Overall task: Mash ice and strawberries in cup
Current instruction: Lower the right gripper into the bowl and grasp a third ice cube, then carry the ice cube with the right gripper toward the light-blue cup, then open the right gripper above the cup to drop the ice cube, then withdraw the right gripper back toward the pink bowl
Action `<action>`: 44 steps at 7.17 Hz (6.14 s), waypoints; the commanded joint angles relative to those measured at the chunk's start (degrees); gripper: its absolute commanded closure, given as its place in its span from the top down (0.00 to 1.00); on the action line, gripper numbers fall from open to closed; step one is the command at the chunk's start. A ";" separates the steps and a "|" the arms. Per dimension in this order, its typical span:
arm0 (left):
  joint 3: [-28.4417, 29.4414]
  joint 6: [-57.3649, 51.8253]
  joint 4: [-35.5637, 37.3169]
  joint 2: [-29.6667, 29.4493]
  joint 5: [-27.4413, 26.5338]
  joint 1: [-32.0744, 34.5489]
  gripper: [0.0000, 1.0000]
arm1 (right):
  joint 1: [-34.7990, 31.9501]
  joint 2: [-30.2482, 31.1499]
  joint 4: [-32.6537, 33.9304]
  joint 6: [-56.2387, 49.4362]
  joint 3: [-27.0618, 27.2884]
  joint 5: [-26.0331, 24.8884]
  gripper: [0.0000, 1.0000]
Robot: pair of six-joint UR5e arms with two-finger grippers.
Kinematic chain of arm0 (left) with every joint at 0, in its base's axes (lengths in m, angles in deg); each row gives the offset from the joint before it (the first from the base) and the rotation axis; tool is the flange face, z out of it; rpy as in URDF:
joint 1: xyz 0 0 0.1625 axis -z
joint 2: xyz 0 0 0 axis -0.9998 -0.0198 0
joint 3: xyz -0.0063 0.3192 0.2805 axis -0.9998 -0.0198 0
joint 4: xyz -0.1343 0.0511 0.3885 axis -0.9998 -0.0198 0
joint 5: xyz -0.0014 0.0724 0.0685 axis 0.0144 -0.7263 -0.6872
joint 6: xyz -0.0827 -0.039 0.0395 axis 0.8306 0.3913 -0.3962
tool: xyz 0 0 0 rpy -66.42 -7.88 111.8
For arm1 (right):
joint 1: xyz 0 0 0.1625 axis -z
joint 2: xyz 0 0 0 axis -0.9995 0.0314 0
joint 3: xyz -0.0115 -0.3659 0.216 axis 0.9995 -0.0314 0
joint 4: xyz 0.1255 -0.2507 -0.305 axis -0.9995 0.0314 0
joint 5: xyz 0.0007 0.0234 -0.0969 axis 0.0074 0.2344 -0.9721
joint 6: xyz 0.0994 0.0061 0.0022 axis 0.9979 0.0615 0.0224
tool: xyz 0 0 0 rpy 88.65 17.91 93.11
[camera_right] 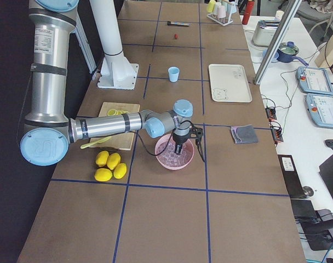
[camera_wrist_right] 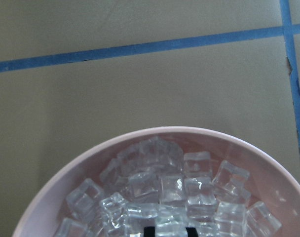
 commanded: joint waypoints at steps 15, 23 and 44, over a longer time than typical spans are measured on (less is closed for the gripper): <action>0.17 -0.09 0.00 0.26 -0.35 -0.04 1.00 | 36.00 -42.73 25.72 30.79 7.51 -20.53 0.00; 0.97 -0.35 0.00 0.35 -0.44 -0.04 1.00 | 39.02 -53.40 26.52 31.78 -4.38 -25.12 0.00; -6.56 42.57 -30.85 10.01 -11.58 -24.43 1.00 | 11.47 -38.23 31.53 7.23 11.60 -8.91 0.99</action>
